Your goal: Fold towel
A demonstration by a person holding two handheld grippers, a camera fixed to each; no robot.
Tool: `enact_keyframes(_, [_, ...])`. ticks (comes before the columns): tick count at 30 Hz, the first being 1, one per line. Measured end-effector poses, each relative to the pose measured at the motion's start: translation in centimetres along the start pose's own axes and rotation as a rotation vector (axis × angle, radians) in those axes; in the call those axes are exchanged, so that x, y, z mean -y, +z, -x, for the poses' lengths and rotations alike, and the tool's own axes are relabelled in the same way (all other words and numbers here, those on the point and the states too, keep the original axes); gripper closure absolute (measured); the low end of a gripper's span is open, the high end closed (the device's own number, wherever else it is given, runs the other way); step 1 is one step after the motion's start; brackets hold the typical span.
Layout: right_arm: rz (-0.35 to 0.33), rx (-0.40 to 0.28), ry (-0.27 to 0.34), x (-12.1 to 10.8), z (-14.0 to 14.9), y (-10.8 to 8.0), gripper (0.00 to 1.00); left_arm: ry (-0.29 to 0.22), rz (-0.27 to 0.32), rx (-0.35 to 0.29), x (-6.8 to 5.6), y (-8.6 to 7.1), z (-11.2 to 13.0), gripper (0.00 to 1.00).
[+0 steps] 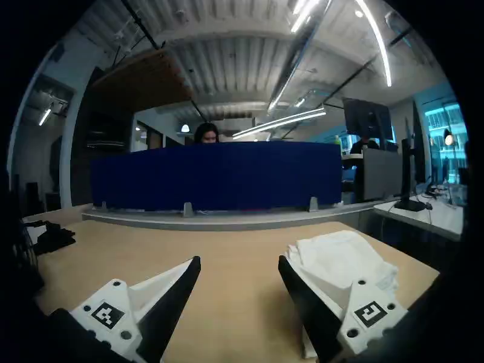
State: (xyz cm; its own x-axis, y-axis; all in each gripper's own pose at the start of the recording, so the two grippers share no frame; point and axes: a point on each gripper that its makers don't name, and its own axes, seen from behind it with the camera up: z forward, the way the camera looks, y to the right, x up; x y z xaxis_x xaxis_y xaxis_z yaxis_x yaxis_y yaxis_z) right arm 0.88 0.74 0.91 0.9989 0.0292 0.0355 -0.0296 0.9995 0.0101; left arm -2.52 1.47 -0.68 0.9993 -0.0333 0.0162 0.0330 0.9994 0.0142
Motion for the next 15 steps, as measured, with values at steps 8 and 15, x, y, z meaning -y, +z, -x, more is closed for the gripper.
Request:
enact_keyframes(8, [0.007, 0.006, 0.011, 0.1, 0.6, 0.1, 0.00, 0.000, 0.000, 0.000, 0.0, -0.1, 0.0, 0.05])
enact_keyframes(15, [0.007, 0.007, 0.044, 0.2, 1.5, 0.2, 0.01, 0.000, 0.000, 0.000, -0.1, -0.1, 0.0, 0.05])
